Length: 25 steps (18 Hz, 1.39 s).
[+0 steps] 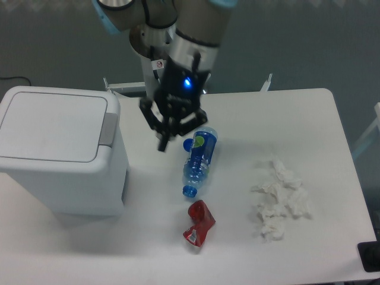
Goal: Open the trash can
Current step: 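Lower the gripper onto the lid's raised edge beside the hinge, then push the lid edge so the lid flips open upward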
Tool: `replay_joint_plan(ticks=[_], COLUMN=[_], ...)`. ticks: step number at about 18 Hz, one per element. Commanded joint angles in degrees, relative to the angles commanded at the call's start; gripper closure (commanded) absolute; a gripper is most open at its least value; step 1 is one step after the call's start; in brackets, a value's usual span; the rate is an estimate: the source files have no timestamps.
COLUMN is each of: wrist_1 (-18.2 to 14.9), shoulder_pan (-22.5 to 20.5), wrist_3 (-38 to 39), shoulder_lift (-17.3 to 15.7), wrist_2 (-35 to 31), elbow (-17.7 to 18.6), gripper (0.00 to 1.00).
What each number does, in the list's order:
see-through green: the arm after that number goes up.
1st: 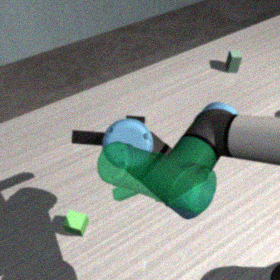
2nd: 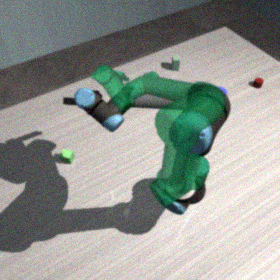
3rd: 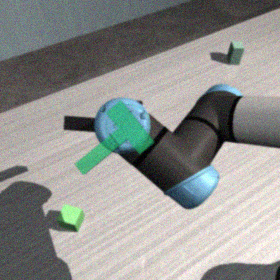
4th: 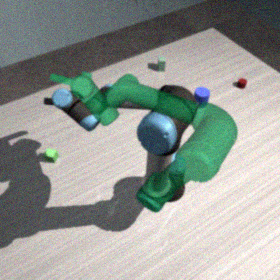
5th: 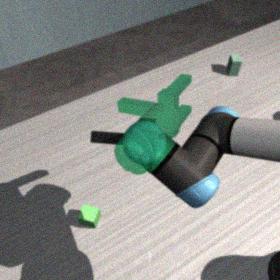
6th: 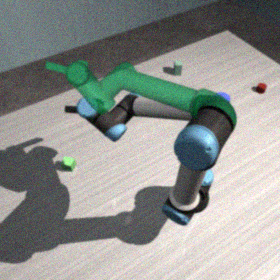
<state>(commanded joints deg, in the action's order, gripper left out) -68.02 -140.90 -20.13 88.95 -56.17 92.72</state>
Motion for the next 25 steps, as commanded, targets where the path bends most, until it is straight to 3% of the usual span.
replay_joint_plan(ticks=[7, 15, 25], wrist_1=[-0.1, 0.3, 0.5], shoulder_pan=[3.3, 3.9, 4.2], wrist_3=[2.1, 1.5, 1.4], shoulder_lift=[0.0, -0.3, 0.3], wrist_2=[0.3, -0.2, -0.3], elbow=[1.5, 4.1, 4.2], gripper=[1.00, 1.00, 1.00])
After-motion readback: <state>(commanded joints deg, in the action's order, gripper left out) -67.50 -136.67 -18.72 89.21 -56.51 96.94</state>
